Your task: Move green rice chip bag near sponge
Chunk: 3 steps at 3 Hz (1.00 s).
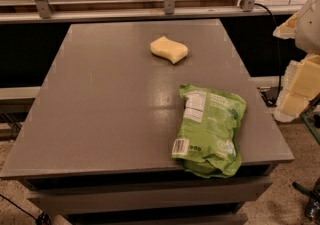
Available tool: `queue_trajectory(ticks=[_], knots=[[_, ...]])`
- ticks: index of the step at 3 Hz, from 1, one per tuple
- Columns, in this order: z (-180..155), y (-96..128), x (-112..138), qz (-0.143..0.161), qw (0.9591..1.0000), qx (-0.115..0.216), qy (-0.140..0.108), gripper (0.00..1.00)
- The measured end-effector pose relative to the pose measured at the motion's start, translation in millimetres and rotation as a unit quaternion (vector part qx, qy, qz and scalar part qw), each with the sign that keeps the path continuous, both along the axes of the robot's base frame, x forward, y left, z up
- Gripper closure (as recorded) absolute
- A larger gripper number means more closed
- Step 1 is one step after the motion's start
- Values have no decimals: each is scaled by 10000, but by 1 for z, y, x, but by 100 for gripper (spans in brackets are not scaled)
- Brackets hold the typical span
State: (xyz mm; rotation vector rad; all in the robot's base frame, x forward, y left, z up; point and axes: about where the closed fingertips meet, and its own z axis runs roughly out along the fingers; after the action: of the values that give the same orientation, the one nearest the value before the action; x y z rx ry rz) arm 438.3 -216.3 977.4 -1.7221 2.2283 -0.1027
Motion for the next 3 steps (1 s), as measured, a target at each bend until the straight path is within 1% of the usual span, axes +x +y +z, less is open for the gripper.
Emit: queue_trajectory(ticks=[1, 2, 3], knots=[[0, 0, 0, 0, 10000, 0, -1, 0], [-1, 8, -1, 393, 9992, -19, -68, 0], [-25, 38, -1, 1556, 9876, -226, 38, 0]])
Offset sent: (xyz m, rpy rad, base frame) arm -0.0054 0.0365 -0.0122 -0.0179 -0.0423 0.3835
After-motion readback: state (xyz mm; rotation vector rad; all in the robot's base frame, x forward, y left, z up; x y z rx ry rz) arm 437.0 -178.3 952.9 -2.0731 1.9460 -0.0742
